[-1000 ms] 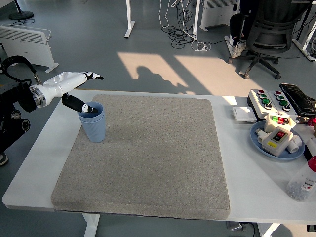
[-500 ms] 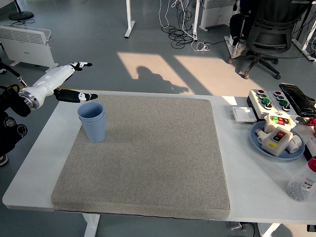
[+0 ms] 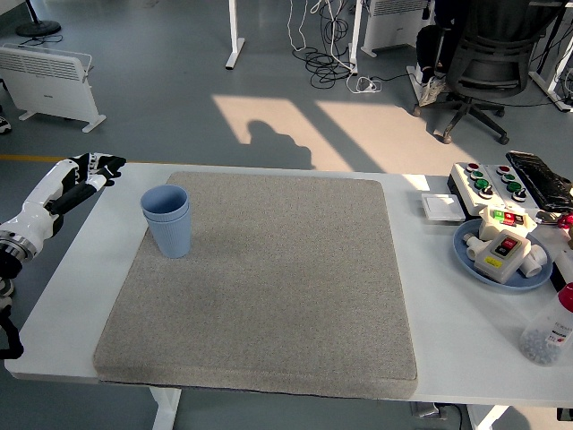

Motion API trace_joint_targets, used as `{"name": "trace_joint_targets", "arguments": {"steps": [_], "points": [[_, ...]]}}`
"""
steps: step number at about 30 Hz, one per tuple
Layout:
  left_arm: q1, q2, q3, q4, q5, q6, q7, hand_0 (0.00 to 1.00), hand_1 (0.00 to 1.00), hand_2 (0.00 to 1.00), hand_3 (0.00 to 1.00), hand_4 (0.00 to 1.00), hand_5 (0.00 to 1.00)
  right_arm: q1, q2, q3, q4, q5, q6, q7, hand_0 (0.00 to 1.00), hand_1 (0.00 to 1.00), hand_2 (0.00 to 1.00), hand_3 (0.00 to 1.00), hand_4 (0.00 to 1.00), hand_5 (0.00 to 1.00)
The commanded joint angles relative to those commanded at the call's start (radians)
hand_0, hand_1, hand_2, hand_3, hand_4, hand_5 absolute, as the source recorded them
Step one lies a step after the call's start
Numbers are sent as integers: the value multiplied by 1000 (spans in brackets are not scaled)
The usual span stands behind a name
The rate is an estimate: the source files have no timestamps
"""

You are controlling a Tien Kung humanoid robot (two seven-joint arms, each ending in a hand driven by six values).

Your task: Push cup pick cup insert cup

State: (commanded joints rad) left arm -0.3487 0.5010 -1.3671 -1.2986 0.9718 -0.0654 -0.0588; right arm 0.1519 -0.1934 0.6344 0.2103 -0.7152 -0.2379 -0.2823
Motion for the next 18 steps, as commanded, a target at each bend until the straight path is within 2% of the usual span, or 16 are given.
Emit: {"name": "trace_joint_targets", "arguments": {"steps": [1,2,4,6,9,10,11,13,14,18], "points": [[35,-15,-36,-23,-37,5,-4,710,737,764,706,637,998,0,1,2,0,-2,0,0,707,636,647,584,123,407],[67,-21,-66,-35,-76,6,-6,710,737,764,706,637,998,0,1,2,0,-3,0,-1,707,636,647,584,123,407],[141,-53,-131,-61,-133,30,-7,710,737,764,706,637,998,2,2,1,-1,1,-1,0,707,636,647,584,123,407],[162,-57,-143,-64,-139,33,-7,710,737,764,706,637,998,2,2,1,-1,1,-1,1,707,636,647,584,123,407],[268,-145,-234,-101,-120,46,-13,726,749,772,708,639,998,3,3,-5,-2,17,-3,5,707,635,647,585,123,407],[292,-166,-250,-103,-116,46,-13,726,749,772,708,639,998,3,3,-6,-2,20,-4,6,707,635,647,585,123,407],[302,-174,-257,-102,-114,45,-13,726,749,772,708,639,998,3,3,-7,-2,22,-4,7,707,635,647,585,123,407],[318,-211,-277,-85,-112,44,-11,732,751,772,705,638,998,4,4,-8,-2,27,-5,8,708,635,647,585,124,407],[320,-218,-277,-80,-112,43,-10,732,751,772,705,638,998,5,5,-8,-2,27,-5,8,708,635,647,585,124,407],[317,-216,-245,-80,-126,19,-4,732,751,772,705,638,998,9,6,-5,-2,17,-3,6,708,635,647,585,124,407]]}}
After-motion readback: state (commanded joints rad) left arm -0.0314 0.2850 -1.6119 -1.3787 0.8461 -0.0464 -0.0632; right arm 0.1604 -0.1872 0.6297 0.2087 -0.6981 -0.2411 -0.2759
